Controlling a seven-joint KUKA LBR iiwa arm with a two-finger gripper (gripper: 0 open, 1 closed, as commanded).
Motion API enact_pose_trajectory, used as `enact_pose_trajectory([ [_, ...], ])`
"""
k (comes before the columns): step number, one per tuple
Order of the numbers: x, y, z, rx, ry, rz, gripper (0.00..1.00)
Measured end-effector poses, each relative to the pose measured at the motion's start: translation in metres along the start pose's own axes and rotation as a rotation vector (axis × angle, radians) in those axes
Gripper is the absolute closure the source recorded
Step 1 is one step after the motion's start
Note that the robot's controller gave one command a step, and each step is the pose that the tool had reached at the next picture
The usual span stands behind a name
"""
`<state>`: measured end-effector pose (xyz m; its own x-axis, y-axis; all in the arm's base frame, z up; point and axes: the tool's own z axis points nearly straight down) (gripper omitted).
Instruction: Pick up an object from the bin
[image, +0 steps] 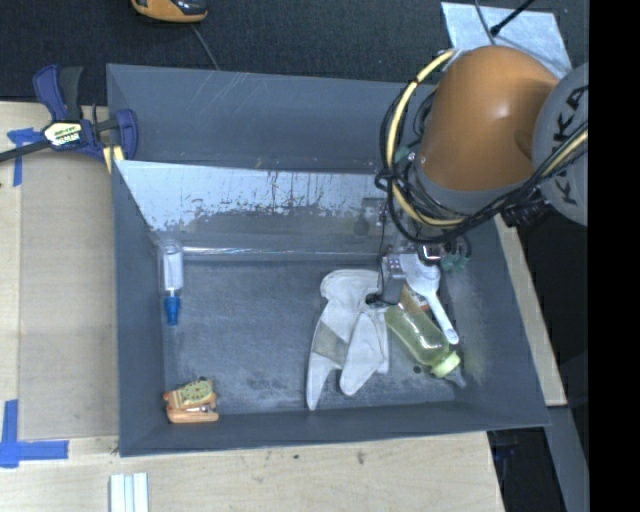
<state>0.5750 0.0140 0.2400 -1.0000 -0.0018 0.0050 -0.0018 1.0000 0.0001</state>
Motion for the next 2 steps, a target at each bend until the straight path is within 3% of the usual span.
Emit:
enact_pose_trajectory([
  [1,-0.001,0.000,-0.005,0.000,-0.009,0.000,0.00],
  [2,-0.014,-0.025,0.032,-0.001,-0.016,0.027,0.00],
])
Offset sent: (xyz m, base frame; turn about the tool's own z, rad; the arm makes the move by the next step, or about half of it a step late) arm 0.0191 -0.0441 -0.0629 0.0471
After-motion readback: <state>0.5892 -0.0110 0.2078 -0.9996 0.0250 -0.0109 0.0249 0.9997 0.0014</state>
